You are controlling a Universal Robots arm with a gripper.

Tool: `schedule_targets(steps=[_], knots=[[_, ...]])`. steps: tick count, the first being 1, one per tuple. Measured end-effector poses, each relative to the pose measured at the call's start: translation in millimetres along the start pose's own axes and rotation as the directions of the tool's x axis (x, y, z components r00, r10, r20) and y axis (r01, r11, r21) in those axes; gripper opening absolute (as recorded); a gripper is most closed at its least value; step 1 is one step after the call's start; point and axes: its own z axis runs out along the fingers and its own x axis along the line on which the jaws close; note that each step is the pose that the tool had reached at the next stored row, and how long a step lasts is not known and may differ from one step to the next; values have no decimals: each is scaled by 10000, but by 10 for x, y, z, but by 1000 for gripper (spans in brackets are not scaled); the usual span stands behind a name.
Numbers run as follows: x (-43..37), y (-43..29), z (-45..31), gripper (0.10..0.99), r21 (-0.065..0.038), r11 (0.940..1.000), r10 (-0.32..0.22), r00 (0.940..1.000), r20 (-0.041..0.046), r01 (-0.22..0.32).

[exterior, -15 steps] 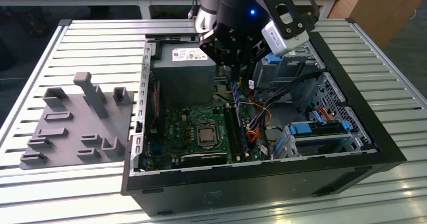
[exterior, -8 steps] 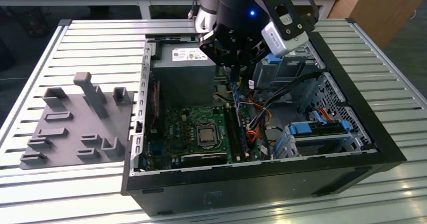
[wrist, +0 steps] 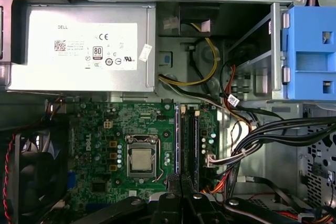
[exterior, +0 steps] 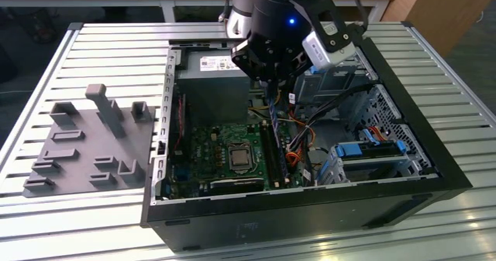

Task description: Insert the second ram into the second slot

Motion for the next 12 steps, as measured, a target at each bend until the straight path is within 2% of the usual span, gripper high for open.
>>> schedule_targets(steps=[12], knots=[[1, -2, 40, 122, 0, 10000, 0, 10000, 0, 0]])
